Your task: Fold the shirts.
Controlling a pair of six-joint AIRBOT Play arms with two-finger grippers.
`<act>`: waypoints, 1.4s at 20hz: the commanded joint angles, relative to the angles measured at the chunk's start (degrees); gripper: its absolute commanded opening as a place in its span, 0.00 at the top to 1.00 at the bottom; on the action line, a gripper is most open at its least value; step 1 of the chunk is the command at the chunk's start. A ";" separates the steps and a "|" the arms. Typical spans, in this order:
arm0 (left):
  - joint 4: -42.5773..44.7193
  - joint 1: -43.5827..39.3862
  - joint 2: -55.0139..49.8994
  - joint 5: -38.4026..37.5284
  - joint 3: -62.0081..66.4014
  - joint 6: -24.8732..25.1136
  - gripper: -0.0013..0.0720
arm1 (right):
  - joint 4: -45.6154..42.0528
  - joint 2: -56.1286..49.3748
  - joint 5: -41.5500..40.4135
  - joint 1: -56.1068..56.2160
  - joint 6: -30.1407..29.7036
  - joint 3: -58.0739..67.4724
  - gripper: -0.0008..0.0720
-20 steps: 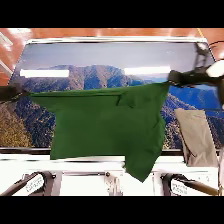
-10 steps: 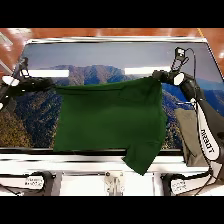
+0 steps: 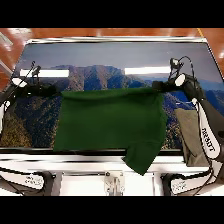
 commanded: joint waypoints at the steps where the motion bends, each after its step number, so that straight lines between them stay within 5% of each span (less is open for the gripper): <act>1: 3.89 1.31 -0.81 -14.14 0.50 0.20 0.93 | -2.36 0.59 21.35 -1.79 0.68 -0.02 0.92; 7: 10.01 1.46 -1.99 -20.35 0.50 -4.83 0.93 | -2.21 -4.28 30.80 -0.66 3.06 -0.02 0.92; 22: 9.99 3.63 -4.68 -20.63 0.31 -6.86 0.93 | -10.73 -5.75 29.16 -0.72 5.55 0.00 0.92; 23: 9.97 3.61 -5.16 -21.38 0.33 -7.43 0.93 | -10.49 -5.70 29.16 -0.72 5.53 0.00 0.82; 24: 9.99 3.63 -5.40 -22.36 0.33 -8.33 0.92 | -9.73 -5.57 29.11 -0.72 5.53 0.02 0.51; 25: 9.99 3.69 -5.31 -23.56 0.42 -8.26 0.78 | -8.92 -5.18 29.46 -0.72 5.46 0.17 0.29; 27: 10.03 4.28 -5.05 -28.17 1.70 -8.28 0.39 | -8.74 -2.49 30.08 -0.72 4.46 0.28 0.29; 28: 10.03 4.87 -4.79 -31.08 2.84 -8.28 0.39 | -9.70 -0.26 30.71 -0.72 3.48 0.28 0.29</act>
